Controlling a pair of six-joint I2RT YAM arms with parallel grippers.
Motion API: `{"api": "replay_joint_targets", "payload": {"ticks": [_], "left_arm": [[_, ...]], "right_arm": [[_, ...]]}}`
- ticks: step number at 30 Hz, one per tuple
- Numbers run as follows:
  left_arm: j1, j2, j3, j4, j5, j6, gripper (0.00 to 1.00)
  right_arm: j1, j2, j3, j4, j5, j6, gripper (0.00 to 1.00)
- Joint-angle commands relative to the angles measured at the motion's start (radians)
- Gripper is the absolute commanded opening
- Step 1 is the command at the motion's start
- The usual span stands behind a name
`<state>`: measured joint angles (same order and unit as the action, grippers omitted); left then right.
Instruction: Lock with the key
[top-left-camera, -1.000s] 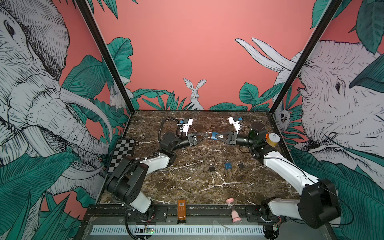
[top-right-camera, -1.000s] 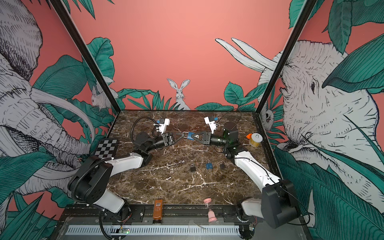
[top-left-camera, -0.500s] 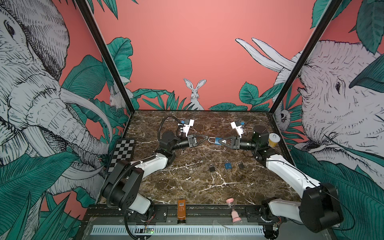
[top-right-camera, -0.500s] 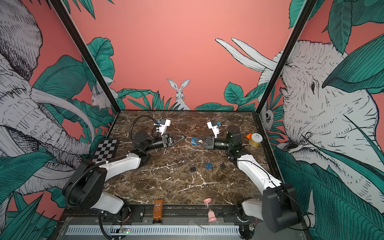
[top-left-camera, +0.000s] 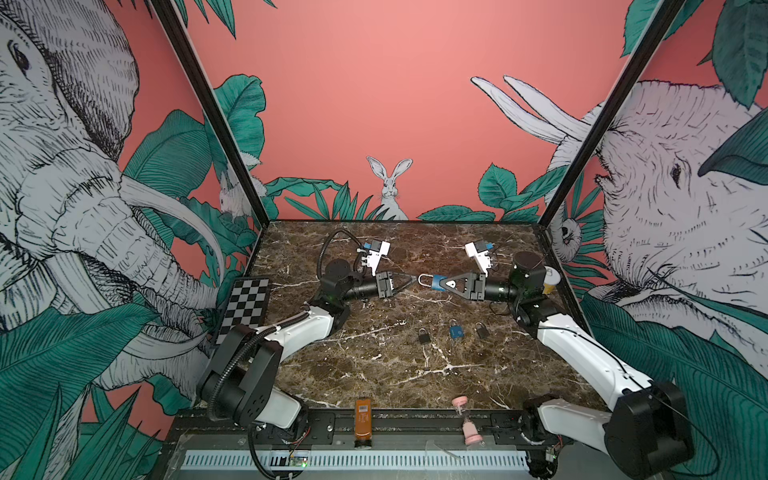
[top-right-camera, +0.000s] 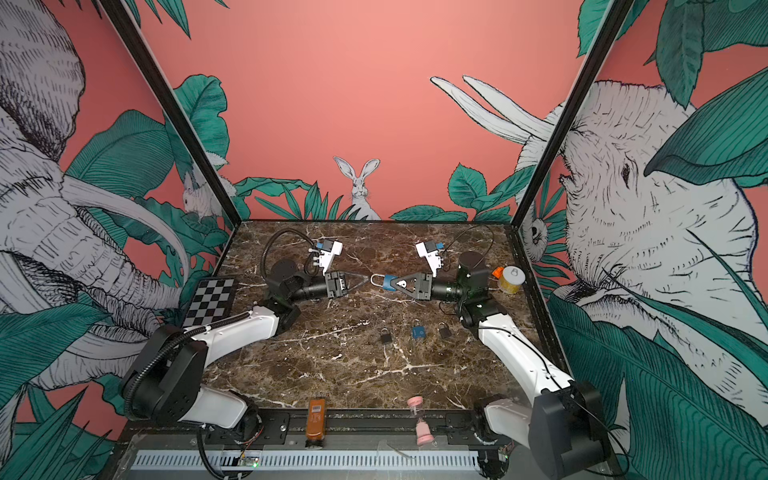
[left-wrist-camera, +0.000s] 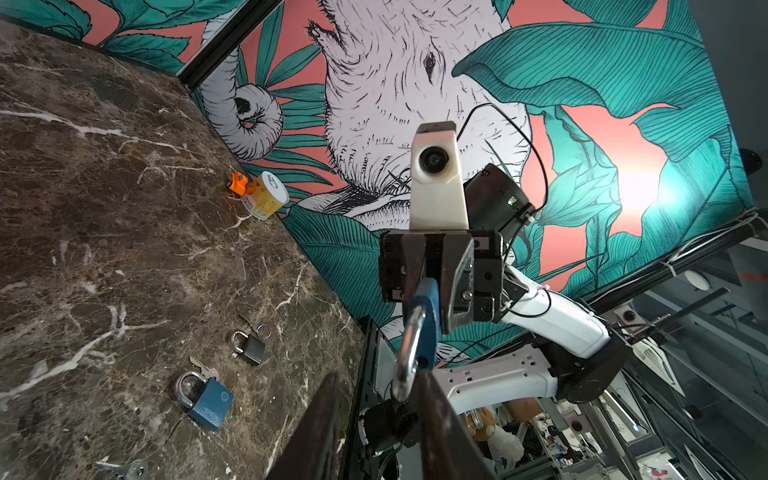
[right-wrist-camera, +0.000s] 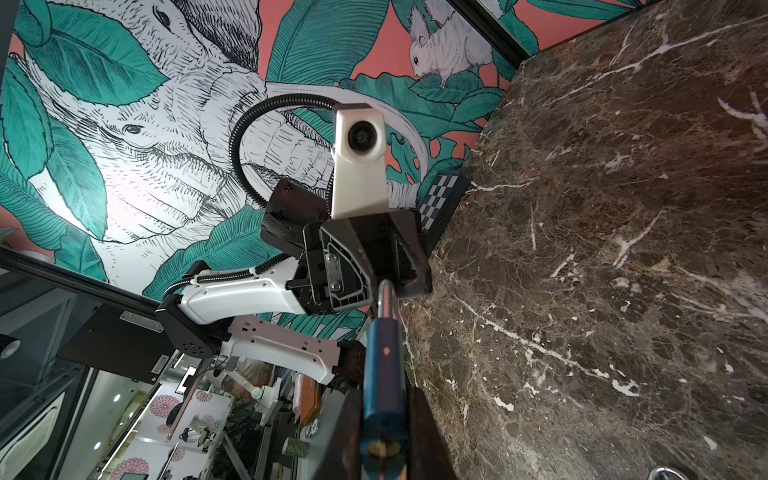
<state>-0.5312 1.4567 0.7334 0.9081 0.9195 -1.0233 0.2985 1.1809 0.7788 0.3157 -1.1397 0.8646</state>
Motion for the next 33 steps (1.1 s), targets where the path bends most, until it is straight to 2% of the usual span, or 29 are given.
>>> {"api": "replay_joint_targets", "payload": {"ticks": [1,12,22,26,28,33], "left_arm": [[-0.013,-0.01,0.036,0.04,0.018,-0.003,0.33],[-0.032,0.007,0.042,0.062,0.014,-0.021,0.26],[-0.033,0.026,0.053,0.085,0.018,-0.051,0.14],[-0.033,0.034,0.059,0.119,0.027,-0.087,0.07],[-0.033,0.037,0.068,0.136,0.036,-0.113,0.0],[-0.04,0.017,0.075,0.107,0.044,-0.104,0.0]], "right_arm": [[0.003,-0.017,0.013,0.054,-0.017,0.006,0.0],[0.008,-0.004,0.009,0.061,-0.015,0.002,0.0],[0.013,0.003,0.013,0.017,-0.015,-0.044,0.0],[0.015,0.001,0.014,0.001,-0.015,-0.072,0.0],[0.016,0.001,0.019,-0.034,-0.014,-0.103,0.0],[0.017,0.003,0.02,-0.041,-0.001,-0.119,0.0]]}}
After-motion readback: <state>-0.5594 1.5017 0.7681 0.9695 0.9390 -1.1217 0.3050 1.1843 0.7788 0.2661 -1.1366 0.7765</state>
